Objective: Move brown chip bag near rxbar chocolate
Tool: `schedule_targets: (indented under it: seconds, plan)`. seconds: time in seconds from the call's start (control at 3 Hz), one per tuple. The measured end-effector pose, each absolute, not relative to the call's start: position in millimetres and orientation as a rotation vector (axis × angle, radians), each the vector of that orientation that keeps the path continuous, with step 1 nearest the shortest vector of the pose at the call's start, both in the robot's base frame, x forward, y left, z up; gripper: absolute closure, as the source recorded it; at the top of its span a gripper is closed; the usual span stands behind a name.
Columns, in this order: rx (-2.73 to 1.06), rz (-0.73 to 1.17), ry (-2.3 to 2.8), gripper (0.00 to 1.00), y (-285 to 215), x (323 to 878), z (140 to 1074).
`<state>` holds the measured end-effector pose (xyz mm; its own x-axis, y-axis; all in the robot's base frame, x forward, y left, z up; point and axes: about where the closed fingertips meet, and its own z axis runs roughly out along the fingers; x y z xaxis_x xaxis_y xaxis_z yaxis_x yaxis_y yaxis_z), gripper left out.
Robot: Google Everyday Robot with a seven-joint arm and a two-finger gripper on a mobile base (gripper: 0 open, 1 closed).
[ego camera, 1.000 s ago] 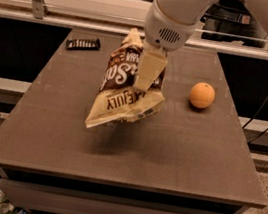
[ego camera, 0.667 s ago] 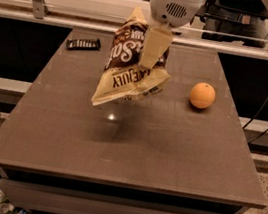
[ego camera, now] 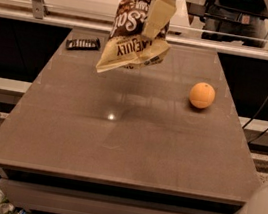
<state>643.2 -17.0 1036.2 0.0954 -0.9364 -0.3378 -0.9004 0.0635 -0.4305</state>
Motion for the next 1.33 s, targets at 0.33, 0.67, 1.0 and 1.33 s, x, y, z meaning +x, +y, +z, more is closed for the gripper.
schedule_targets:
  seconds: [0.33,0.67,1.0,1.33]
  plan:
    - [-1.760,-0.070,1.756,1.00,-15.6,679.2,1029.2]
    - [-1.681,-0.096,1.754,1.00,-12.2,708.2,1019.6]
    - [-1.588,-0.169,1.793,1.00,-7.6,734.5,1011.5]
    - [-1.512,-0.243,1.865,1.00,-8.6,756.9,1001.3]
